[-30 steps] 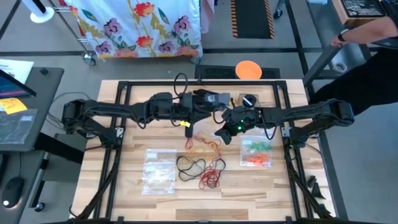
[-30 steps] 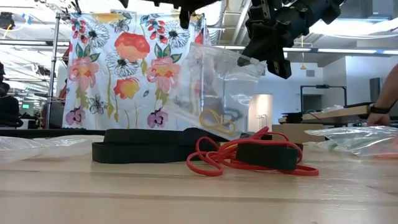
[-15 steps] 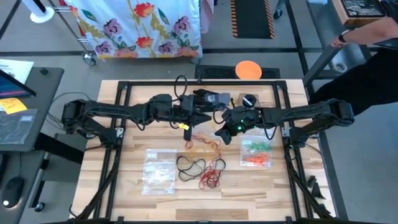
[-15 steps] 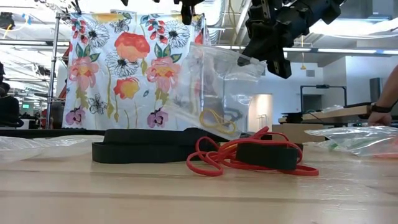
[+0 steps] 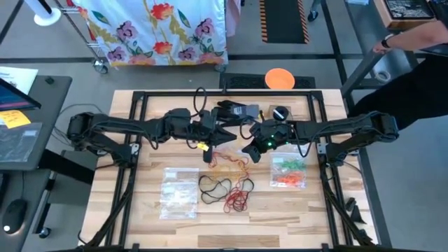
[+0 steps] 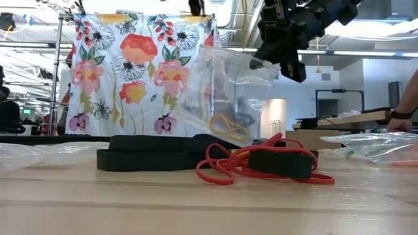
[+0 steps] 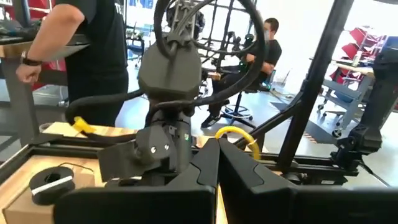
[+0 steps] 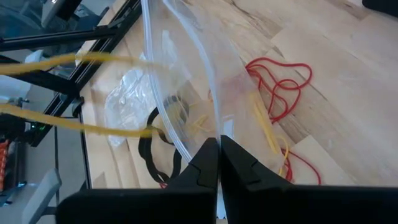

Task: Sort rubber bands
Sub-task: Put the yellow rubber band into the transparent zip bag

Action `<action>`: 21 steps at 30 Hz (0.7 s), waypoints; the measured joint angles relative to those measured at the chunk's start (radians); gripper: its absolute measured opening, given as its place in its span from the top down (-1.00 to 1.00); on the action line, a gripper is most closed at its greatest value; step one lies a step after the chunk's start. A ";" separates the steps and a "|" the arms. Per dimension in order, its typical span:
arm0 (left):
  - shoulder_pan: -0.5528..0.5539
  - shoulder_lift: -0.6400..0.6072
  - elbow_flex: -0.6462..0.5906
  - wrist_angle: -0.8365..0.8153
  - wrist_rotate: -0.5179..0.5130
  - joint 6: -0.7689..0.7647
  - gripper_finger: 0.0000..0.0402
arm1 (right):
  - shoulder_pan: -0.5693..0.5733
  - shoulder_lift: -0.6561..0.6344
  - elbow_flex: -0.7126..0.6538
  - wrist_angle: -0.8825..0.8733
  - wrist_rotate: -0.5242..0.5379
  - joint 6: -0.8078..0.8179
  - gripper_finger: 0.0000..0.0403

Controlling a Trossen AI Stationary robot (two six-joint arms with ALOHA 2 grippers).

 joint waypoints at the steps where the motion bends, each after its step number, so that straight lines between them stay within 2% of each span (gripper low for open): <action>1: -0.003 -0.004 0.000 0.000 0.000 0.007 1.00 | 0.000 0.000 0.000 0.000 0.000 0.000 0.97; 9: -0.003 -0.012 0.000 -0.105 -0.133 0.047 1.00 | 0.000 0.000 0.000 0.001 0.000 0.000 0.97; 21: 0.038 -0.020 0.010 -0.095 -0.148 0.062 1.00 | 0.000 0.000 0.000 0.000 0.000 0.000 0.97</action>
